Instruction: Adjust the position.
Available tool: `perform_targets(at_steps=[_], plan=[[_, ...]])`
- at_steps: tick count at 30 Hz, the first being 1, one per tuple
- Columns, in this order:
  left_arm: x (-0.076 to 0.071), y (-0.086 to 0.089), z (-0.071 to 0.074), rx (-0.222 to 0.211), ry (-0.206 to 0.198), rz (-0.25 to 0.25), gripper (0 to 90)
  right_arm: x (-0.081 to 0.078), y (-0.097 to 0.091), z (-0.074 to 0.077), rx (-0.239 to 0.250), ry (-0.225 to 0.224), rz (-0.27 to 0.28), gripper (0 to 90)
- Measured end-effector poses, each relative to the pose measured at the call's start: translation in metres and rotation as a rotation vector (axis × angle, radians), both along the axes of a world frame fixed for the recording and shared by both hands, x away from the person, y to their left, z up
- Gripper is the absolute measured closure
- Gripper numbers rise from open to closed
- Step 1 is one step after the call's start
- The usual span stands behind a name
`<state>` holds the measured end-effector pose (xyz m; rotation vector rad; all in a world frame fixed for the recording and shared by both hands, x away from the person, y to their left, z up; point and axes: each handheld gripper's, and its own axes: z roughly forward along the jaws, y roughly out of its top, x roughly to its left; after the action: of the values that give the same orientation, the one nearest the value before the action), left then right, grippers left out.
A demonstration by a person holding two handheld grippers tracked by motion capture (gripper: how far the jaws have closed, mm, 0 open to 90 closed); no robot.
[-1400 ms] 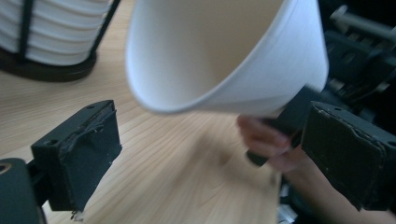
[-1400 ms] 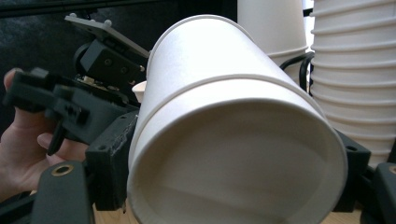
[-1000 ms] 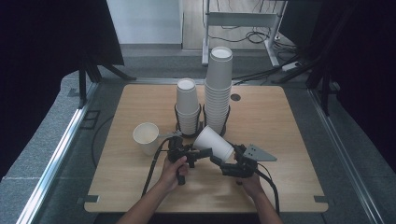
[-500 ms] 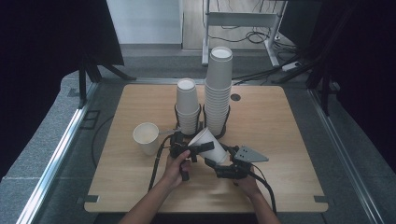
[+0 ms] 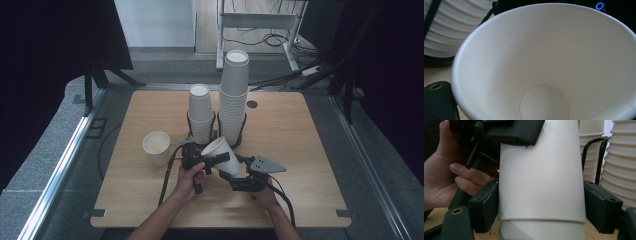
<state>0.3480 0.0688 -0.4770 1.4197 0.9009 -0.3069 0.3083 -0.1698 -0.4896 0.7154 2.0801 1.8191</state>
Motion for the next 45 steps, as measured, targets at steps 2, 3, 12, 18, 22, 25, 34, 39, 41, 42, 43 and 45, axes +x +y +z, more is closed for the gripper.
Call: perform_targets(at_steps=[2,3,12,18,22,25,34,39,41,42,43,45], plan=[[0.0,0.001,0.001,0.006,-0.011,0.008,11.9,0.0,0.0,0.0,-0.004,0.0,0.002,21.2],[0.0,0.002,0.001,0.007,-0.017,0.01,12.1,0.0,0.0,0.0,-0.007,0.0,0.001,21.2],[-0.005,0.005,0.006,0.022,-0.082,0.025,12.7,0.0,0.003,-0.002,-0.025,0.024,0.011,18.3],[-0.008,0.009,0.01,0.04,-0.113,0.039,12.8,0.0,0.004,-0.004,-0.049,0.047,0.015,13.1],[-0.011,0.013,0.013,0.073,-0.147,0.058,12.8,0.001,0.003,-0.006,-0.066,0.068,0.011,12.0],[-0.012,0.015,0.014,0.09,-0.163,0.07,12.8,0.001,0.002,-0.007,-0.079,0.079,0.006,10.8],[-0.014,0.019,0.016,0.104,-0.178,0.092,12.8,0.001,0.001,-0.011,-0.132,0.104,0.005,9.6],[-0.014,0.024,0.018,0.109,-0.184,0.113,12.9,0.001,0.001,-0.012,-0.148,0.108,0.008,9.6],[-0.015,0.026,0.018,0.117,-0.187,0.122,12.9,0.0,0.001,-0.012,-0.155,0.111,0.008,9.6],[-0.015,0.027,0.019,0.124,-0.191,0.127,12.9,0.0,0.001,-0.013,-0.158,0.114,0.009,9.6],[-0.015,0.028,0.019,0.129,-0.194,0.137,12.9,0.0,0.0,-0.013,-0.161,0.117,0.011,9.6],[-0.016,0.03,0.019,0.142,-0.198,0.147,12.9,0.0,-0.001,-0.013,-0.166,0.121,0.012,9.6]])
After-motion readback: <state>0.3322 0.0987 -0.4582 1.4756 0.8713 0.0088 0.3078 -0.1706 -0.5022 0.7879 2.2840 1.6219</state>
